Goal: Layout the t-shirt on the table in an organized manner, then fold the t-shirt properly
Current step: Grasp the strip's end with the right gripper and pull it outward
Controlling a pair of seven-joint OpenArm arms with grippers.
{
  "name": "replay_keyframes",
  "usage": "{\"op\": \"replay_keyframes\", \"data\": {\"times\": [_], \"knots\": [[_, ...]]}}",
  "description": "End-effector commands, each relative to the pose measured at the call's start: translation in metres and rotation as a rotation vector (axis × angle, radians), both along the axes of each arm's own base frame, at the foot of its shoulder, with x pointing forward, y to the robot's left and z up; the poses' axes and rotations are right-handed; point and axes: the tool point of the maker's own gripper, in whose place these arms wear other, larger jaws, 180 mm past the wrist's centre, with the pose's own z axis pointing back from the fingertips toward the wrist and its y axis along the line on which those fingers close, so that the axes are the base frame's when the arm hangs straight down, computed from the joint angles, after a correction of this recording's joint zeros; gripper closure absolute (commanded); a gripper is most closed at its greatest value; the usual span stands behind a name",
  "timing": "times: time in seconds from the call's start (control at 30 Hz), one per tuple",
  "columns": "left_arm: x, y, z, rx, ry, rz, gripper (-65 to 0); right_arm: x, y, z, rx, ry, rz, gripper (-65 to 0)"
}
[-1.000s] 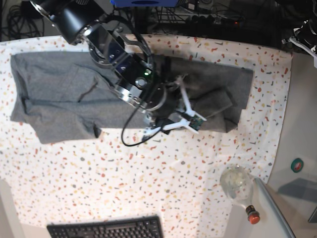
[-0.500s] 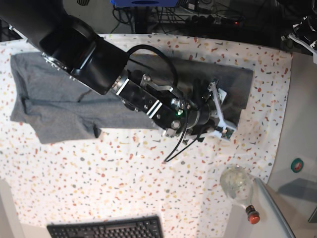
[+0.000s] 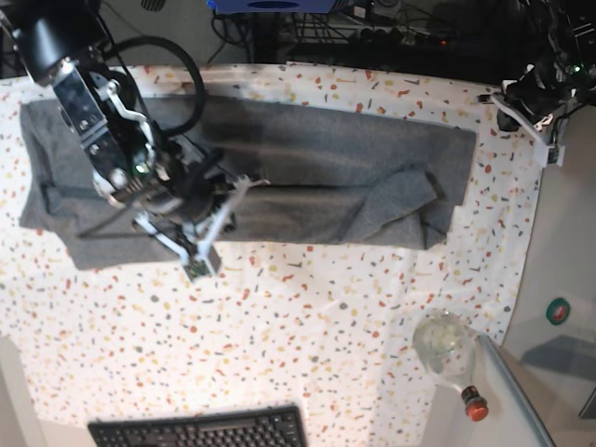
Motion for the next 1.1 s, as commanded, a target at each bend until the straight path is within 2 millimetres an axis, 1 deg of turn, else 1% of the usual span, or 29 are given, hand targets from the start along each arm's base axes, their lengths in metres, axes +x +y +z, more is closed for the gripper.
{"op": "replay_keyframes", "data": {"times": [0.0, 0.03, 0.07, 0.1, 0.17, 0.23, 0.3, 0.33, 0.37, 0.4, 0.5, 0.53, 0.57, 0.67, 0.73, 0.8, 0.87, 0.93, 0.97, 1.07], "knots": [[0.014, 0.003, 0.005, 0.025, -0.03, -0.011, 0.0, 0.0, -0.034, 0.001, -0.038, -0.018, -0.064, 0.0], [0.017, 0.001, 0.0, 0.049, -0.013, -0.03, 0.0, -0.013, -0.062, -0.008, -0.068, 0.014, -0.122, 0.0], [0.02, -0.006, -0.008, 0.068, 0.009, -0.048, 0.0, -0.025, -0.092, -0.015, -0.097, 0.041, -0.19, 0.0], [0.024, -0.011, -0.013, 0.095, 0.017, -0.066, 0.0, -0.037, -0.115, -0.021, -0.116, 0.066, -0.248, 0.0], [0.033, -0.02, -0.019, 0.157, -0.002, -0.109, 0.0, -0.052, -0.149, -0.028, -0.142, 0.095, -0.343, 0.0], [0.041, -0.035, -0.026, 0.195, -0.024, -0.164, 0.0, -0.063, -0.169, -0.038, -0.165, 0.116, -0.394, 0.0], [0.041, -0.049, -0.039, 0.207, 0.007, -0.22, 0.0, -0.068, -0.184, -0.052, -0.186, 0.138, -0.429, 0.0], [0.041, -0.052, -0.045, 0.213, 0.025, -0.238, 0.0, -0.069, -0.193, -0.059, -0.197, 0.148, -0.454, 0.0], [0.039, -0.054, -0.051, 0.215, 0.044, -0.249, 0.0, -0.071, -0.203, -0.065, -0.208, 0.161, -0.478, 0.0], [0.036, -0.052, -0.055, 0.221, 0.063, -0.251, 0.0, -0.073, -0.214, -0.073, -0.222, 0.178, -0.507, 0.0], [0.027, -0.05, -0.062, 0.229, 0.097, -0.256, 0.0, -0.073, -0.244, -0.091, -0.253, 0.214, -0.582, 0.0], [0.019, -0.05, -0.065, 0.228, 0.117, -0.257, 0.0, -0.074, -0.257, -0.097, -0.275, 0.233, -0.601, 0.0], [0.011, -0.05, -0.067, 0.229, 0.139, -0.262, 0.0, -0.073, -0.267, -0.102, -0.294, 0.25, -0.61, 0.0], [-0.014, -0.053, -0.074, 0.215, 0.201, -0.265, 0.0, -0.069, -0.287, -0.112, -0.321, 0.289, -0.63, 0.0], [-0.031, -0.057, -0.078, 0.201, 0.231, -0.265, 0.0, -0.06, -0.294, -0.116, -0.311, 0.289, -0.593, 0.0], [-0.042, -0.061, -0.081, 0.186, 0.247, -0.252, 0.0, -0.055, -0.304, -0.121, -0.31, 0.29, -0.58, 0.0], [-0.044, -0.062, -0.081, 0.183, 0.246, -0.252, 0.0, -0.053, -0.317, -0.123, -0.323, 0.299, -0.604, 0.0], [-0.041, -0.063, -0.081, 0.181, 0.241, -0.251, 0.0, -0.051, -0.322, -0.121, -0.329, 0.296, -0.61, 0.0], [-0.037, -0.063, -0.078, 0.184, 0.229, -0.251, 0.0, -0.05, -0.321, -0.119, -0.328, 0.29, -0.609, 0.0], [-0.022, -0.07, -0.066, 0.189, 0.177, -0.263, 0.0, -0.059, -0.32, -0.122, -0.334, 0.301, -0.602, 0.0]]}}
